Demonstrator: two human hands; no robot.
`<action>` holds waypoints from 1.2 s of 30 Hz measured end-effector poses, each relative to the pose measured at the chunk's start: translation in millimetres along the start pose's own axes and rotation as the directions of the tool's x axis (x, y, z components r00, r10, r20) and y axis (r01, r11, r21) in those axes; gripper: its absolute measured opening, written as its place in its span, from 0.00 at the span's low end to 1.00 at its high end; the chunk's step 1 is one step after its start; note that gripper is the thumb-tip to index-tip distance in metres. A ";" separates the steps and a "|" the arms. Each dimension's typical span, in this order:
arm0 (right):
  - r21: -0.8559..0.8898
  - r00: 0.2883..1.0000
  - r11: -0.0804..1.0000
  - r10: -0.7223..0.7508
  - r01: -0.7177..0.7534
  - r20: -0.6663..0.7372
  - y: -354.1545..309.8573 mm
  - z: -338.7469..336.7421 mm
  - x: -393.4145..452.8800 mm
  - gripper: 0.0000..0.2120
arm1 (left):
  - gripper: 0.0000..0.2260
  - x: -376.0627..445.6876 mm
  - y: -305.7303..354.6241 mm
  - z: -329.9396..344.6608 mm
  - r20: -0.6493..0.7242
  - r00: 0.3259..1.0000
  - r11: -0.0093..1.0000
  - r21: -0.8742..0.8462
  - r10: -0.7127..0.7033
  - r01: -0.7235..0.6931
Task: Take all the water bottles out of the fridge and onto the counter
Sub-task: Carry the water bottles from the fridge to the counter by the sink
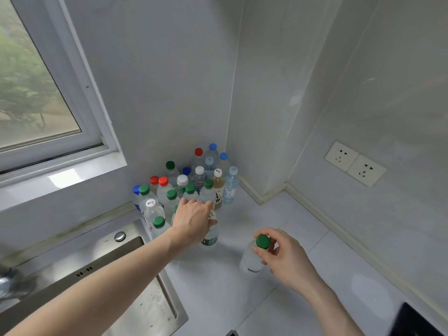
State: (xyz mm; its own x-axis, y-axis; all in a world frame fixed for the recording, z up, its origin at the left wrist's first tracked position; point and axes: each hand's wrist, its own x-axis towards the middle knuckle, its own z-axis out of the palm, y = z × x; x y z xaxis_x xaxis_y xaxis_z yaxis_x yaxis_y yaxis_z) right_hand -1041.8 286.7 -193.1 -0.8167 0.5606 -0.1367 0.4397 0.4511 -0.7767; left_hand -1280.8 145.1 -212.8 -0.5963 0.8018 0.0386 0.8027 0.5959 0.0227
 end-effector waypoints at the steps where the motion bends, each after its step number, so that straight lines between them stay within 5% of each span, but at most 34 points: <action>1: -0.012 1.000 1.000 -0.004 0.004 -0.001 -0.4 1.0 4.9 0.09 | 0.19 4.2 -2.5 0.3 0.002 1.000 1.000 0.013 -0.004 0.004; 36: -0.184 0.992 0.978 -0.082 0.099 0.097 -25.5 67.2 183.4 0.10 | 0.17 42.6 -40.1 7.7 0.007 0.992 0.988 -0.089 -0.130 0.130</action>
State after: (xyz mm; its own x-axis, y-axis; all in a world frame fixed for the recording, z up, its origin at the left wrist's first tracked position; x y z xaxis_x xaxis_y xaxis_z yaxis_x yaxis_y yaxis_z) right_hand -1227.9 331.3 -239.7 -0.8825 0.4516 -0.1316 0.4179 0.6241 -0.6602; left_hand -1338.5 155.7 -219.8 -0.6955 0.7180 0.0279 0.7156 0.6887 0.1165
